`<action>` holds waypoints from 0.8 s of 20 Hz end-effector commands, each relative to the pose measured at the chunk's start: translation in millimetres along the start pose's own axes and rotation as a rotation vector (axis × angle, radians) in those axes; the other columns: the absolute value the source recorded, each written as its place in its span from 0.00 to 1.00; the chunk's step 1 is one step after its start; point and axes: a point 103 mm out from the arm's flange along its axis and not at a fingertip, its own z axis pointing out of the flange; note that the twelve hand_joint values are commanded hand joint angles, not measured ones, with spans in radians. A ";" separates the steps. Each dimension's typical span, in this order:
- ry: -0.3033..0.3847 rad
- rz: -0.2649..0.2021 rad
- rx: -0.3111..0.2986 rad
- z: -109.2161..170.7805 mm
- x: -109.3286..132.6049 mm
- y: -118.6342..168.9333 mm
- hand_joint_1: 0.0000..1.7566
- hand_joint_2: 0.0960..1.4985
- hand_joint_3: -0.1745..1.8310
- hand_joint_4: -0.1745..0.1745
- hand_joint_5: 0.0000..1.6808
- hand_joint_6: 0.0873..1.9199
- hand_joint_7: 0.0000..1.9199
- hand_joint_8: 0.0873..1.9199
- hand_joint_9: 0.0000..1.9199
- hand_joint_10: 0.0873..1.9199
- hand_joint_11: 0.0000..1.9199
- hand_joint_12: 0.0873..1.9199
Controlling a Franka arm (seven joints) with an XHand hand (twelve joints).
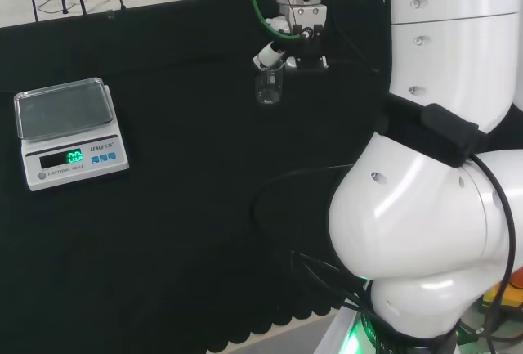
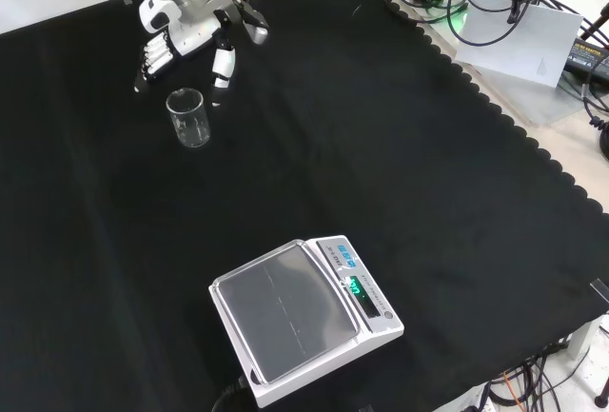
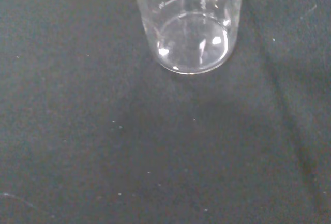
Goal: Pick up the beaker.
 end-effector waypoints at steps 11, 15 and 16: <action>-0.018 0.007 0.040 18.3 -3.9 30.2 0.38 0.55 0.05 0.72 0.00 0.00 0.00 0.17 0.01 0.43 0.00 0.62; -0.028 0.014 0.051 21.9 -5.8 35.2 0.38 0.55 0.05 0.72 0.00 0.00 0.00 0.17 0.01 0.43 0.00 0.61; -0.030 0.015 0.054 23.1 -6.4 36.1 0.38 0.55 0.05 0.72 0.00 0.00 0.00 0.17 0.01 0.43 0.00 0.61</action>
